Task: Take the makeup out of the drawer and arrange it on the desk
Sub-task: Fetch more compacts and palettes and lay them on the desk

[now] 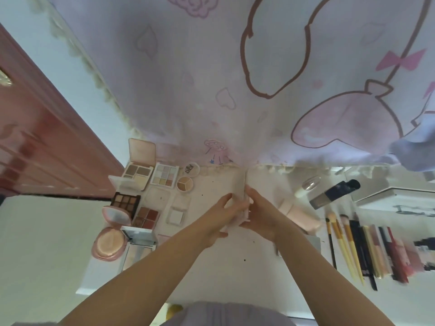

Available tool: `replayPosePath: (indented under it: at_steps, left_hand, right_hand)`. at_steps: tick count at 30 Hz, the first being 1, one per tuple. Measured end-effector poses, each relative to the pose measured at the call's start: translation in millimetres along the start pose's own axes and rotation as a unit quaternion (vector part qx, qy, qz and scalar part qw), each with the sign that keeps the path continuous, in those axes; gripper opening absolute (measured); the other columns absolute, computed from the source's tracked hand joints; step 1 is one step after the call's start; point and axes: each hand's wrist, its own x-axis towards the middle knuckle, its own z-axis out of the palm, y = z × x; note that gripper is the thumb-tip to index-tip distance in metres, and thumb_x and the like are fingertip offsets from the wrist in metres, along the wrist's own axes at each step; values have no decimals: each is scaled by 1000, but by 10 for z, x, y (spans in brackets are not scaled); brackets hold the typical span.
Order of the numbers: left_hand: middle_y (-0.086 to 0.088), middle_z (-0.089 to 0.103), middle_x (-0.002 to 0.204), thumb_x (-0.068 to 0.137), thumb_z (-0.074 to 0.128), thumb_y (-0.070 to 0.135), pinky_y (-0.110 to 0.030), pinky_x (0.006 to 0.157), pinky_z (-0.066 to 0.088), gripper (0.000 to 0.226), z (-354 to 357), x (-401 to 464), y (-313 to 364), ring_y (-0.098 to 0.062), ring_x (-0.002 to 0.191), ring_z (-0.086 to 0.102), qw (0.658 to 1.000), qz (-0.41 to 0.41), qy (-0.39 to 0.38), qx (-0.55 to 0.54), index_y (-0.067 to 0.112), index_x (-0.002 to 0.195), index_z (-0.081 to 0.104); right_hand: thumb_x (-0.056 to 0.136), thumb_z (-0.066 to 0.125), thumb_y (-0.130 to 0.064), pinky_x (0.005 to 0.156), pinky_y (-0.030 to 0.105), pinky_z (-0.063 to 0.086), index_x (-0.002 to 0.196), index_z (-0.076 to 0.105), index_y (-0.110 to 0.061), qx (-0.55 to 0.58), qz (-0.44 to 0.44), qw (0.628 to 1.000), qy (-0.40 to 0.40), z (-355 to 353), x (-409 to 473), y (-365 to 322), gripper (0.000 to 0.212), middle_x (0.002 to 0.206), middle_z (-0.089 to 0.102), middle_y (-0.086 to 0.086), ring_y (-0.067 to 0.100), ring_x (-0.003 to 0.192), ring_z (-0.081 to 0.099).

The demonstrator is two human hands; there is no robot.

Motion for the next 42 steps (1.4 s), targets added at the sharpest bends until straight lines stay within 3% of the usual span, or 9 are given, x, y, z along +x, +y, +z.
replayPosePath:
  at_steps: [3,8,11,14,19,24,30,36,42]
  left_hand:
    - [2,53,135,68,69,63,-42,98,44,86,-116,-105,-29,-17,117,54,1000,13,-22,-13,41,142,31]
    - [-1,57,112,67,64,51,-46,99,43,68,-282,-219,-11,-19,104,55,994,17,-44,-103,35,131,48]
    - [-5,63,97,85,61,42,-49,98,42,37,-420,-228,9,-24,96,58,981,10,-39,-189,27,119,57]
    - [-12,67,107,93,55,24,-45,89,50,24,-623,-150,76,-29,97,64,972,24,51,-230,15,115,60]
    - [-10,66,83,90,46,-2,-28,61,48,24,-837,123,105,-19,67,59,962,55,267,1,-2,110,60]
    - [-12,63,115,89,44,4,-29,81,43,32,-901,233,198,-29,99,59,900,74,347,254,8,116,61]
    - [0,59,90,89,49,9,-22,69,37,27,-929,143,167,-15,78,52,879,116,361,289,10,114,60]
    - [-1,60,86,87,53,9,-24,69,38,21,-945,-80,128,-12,71,52,871,158,363,291,10,107,59]
    - [-2,60,89,89,48,10,-24,62,39,28,-1036,27,194,-13,70,52,882,135,353,280,11,115,57]
  right_hand:
    - [80,57,-49,71,34,55,129,55,-14,0,-35,999,-11,88,-45,-27,60,104,67,11,24,87,68]
    - [82,59,-49,98,53,43,131,52,-6,71,-38,996,-29,47,-16,-15,66,125,55,24,36,111,54]
    - [92,42,-31,84,43,51,127,54,-1,149,-58,986,40,-76,0,-37,47,114,63,18,29,101,61]
    - [96,46,-20,77,38,58,117,62,-3,135,-92,976,146,-281,48,-35,31,106,70,14,26,92,68]
    - [99,35,-5,84,36,54,131,52,-17,-20,-94,967,234,-319,259,-10,38,108,68,4,20,96,66]
    - [96,38,-6,96,39,50,137,48,-17,-132,-65,954,263,-191,534,-68,44,118,66,8,23,105,63]
    - [92,35,-6,72,27,51,126,58,-27,-260,-88,928,251,-92,572,-45,46,92,71,1,21,87,66]
    - [92,36,-5,62,13,42,115,54,-43,-266,-148,926,222,127,520,30,48,77,64,-2,12,67,54]
    - [91,33,-4,60,26,44,113,62,-21,-351,-128,890,262,167,705,-97,40,101,63,14,25,80,58]
